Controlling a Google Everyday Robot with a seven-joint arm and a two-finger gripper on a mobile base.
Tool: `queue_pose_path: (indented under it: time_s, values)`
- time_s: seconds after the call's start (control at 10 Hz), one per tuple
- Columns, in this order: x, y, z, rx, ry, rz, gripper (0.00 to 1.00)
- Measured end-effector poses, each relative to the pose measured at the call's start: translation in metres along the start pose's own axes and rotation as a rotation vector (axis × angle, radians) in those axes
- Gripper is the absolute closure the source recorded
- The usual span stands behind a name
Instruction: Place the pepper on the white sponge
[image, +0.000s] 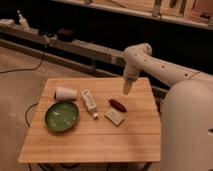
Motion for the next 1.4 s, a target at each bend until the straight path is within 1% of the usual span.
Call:
queue_pose_path:
  time_s: [0.8,1.0,1.1,1.2,1.3,1.4]
  values:
    - [0.000,0.000,0.001,-0.001,0.000,0.000,0.38]
    - [-0.001,0.001,-0.001,-0.006,-0.002,-0.015,0.38]
    - [-0.003,0.005,-0.003,-0.015,-0.009,-0.036,0.38]
    - [-0.007,0.012,-0.005,-0.031,-0.026,-0.084,0.38]
    - [-0.011,0.024,-0.008,-0.059,-0.042,-0.151,0.38]
    - [-0.015,0.033,-0.010,-0.078,-0.054,-0.202,0.38]
